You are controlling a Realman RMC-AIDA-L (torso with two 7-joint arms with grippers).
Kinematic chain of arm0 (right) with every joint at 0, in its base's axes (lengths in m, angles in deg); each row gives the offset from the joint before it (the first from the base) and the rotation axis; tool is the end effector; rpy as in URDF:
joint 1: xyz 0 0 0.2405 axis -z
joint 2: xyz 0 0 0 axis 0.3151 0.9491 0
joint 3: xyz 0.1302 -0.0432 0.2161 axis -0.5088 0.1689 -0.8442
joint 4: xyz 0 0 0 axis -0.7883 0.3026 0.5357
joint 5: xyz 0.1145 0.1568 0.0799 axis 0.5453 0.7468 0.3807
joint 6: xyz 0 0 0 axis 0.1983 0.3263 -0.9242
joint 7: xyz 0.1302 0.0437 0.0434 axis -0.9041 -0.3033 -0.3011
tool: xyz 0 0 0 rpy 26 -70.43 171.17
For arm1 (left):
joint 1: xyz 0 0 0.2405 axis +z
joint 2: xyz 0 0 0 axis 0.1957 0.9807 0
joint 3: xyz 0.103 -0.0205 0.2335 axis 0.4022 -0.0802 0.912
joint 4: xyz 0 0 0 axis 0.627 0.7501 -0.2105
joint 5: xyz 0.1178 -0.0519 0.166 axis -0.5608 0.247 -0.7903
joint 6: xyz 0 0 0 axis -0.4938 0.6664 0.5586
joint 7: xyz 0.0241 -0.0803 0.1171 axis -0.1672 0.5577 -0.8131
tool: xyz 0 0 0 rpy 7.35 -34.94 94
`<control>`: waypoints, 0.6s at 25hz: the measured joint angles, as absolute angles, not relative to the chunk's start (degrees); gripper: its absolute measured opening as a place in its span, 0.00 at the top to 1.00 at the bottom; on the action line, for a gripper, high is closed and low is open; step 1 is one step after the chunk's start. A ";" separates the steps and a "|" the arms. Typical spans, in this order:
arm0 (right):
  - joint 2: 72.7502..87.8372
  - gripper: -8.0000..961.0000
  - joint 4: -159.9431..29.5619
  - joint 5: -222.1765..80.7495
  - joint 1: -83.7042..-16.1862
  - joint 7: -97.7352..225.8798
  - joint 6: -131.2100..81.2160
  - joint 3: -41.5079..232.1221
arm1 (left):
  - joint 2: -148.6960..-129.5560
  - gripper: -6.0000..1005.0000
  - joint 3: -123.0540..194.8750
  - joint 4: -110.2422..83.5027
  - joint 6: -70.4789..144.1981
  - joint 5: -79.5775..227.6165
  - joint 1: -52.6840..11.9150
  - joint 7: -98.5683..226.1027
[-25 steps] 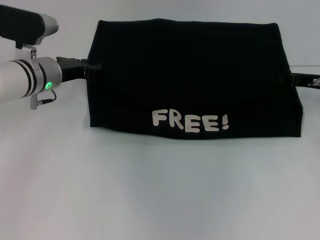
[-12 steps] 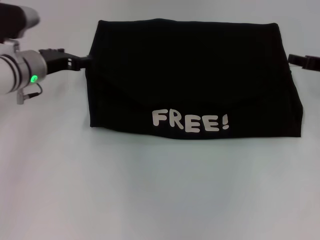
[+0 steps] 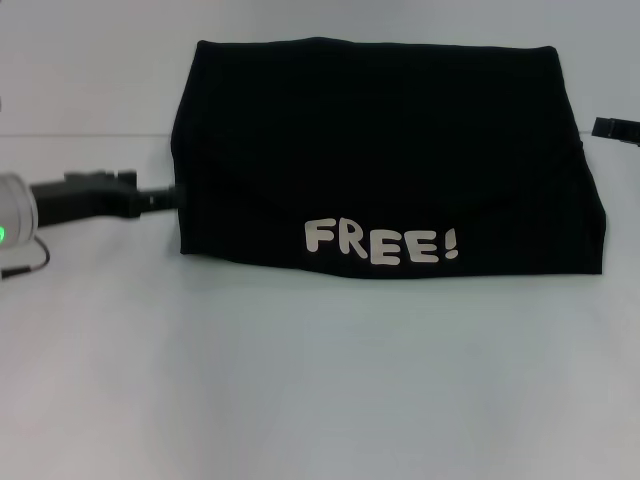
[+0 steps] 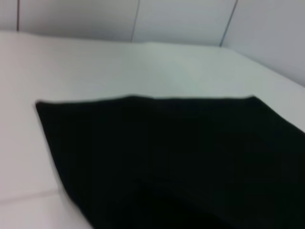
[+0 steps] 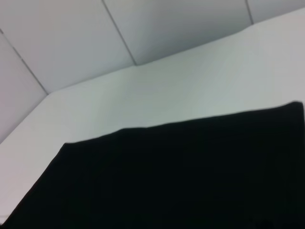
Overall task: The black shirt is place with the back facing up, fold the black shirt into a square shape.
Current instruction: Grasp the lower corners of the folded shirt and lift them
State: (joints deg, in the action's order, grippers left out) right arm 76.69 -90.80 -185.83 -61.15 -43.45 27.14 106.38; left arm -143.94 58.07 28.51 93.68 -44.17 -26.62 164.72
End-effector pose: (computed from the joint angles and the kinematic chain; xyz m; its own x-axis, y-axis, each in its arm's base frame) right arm 0.3054 0.4367 0.0940 0.4206 -0.5893 -0.6898 -0.9072 -0.2770 -0.3166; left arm -0.2862 0.4084 0.0452 0.6525 0.5387 0.5329 0.7574 -0.4853 -0.4368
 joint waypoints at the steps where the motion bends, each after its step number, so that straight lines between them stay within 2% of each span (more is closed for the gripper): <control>1: 76.51 0.40 -90.82 -185.82 -60.85 -43.77 27.61 106.40 | -144.15 0.12 58.45 28.74 94.27 -44.53 -25.84 164.54; 9: 76.10 0.40 -90.89 -185.82 -59.89 -45.72 27.49 106.41 | -146.34 0.12 64.63 28.45 90.01 -47.37 -23.51 163.17; 15: 76.17 0.40 -90.89 -185.85 -59.84 -45.88 27.29 106.42 | -147.16 0.12 70.53 27.93 85.59 -47.48 -23.47 162.30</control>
